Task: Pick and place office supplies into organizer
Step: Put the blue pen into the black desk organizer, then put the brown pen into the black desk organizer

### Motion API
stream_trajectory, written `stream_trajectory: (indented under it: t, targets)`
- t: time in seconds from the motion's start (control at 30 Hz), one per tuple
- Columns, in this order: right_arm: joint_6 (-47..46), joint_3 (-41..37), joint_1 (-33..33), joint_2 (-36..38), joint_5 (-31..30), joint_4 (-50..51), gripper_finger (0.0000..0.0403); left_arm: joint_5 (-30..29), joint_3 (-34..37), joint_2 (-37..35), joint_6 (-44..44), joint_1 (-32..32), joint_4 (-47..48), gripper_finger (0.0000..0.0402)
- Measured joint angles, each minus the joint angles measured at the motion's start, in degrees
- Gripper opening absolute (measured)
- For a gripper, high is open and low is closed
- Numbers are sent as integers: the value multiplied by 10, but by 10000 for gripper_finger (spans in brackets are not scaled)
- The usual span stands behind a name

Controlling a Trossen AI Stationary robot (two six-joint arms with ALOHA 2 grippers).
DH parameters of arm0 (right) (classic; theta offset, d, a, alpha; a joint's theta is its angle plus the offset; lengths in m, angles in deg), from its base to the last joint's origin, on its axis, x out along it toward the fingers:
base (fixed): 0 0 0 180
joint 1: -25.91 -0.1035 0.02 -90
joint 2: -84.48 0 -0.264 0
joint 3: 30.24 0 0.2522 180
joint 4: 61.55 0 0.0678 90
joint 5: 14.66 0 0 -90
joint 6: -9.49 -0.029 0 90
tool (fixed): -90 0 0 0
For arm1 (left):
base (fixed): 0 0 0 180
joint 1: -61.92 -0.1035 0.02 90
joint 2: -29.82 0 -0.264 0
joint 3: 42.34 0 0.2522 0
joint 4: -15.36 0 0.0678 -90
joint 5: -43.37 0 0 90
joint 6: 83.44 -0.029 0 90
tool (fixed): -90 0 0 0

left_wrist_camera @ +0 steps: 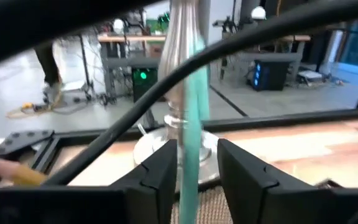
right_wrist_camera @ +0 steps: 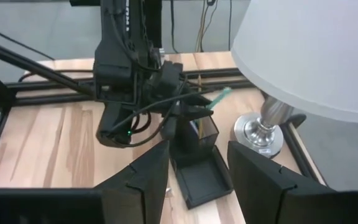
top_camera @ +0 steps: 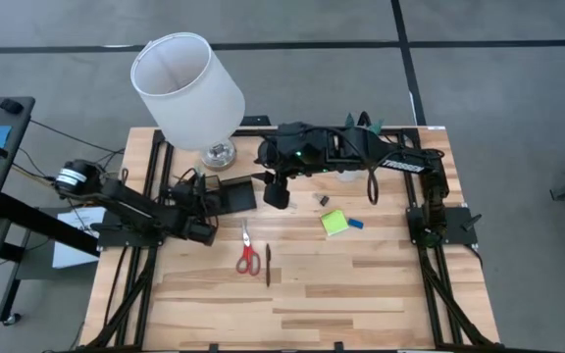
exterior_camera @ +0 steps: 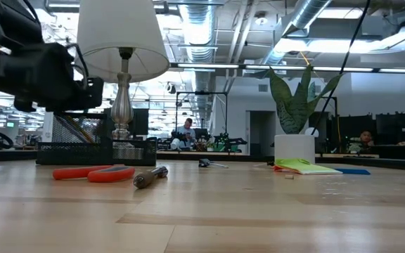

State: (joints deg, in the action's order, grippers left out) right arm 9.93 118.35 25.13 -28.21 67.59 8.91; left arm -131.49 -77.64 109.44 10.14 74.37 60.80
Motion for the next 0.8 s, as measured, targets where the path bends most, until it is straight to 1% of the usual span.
stream_trajectory:
  t: [0.1,0.27,0.43,0.57,0.7,0.73,0.8]
  targets:
    - [0,-11,-1,0,2,1,158,-7,-6,20,1,-12,-3,115]
    - [1,-12,0,-1,2,31,155,2,-33,16,-42,-11,2,120]
    - [-3,-12,-1,-1,2,41,155,-9,-73,-3,-118,-9,39,121]
    - [-8,-12,-1,-1,2,46,157,-10,-120,-27,-157,-6,113,121]
    - [-9,-12,-3,-1,-6,58,155,-6,-191,-65,-202,9,217,121]
    - [-9,-12,-3,-1,-17,62,154,4,-211,-76,-220,15,241,121]
    - [-9,-12,-3,0,-45,71,153,47,-253,-97,-261,25,277,121]
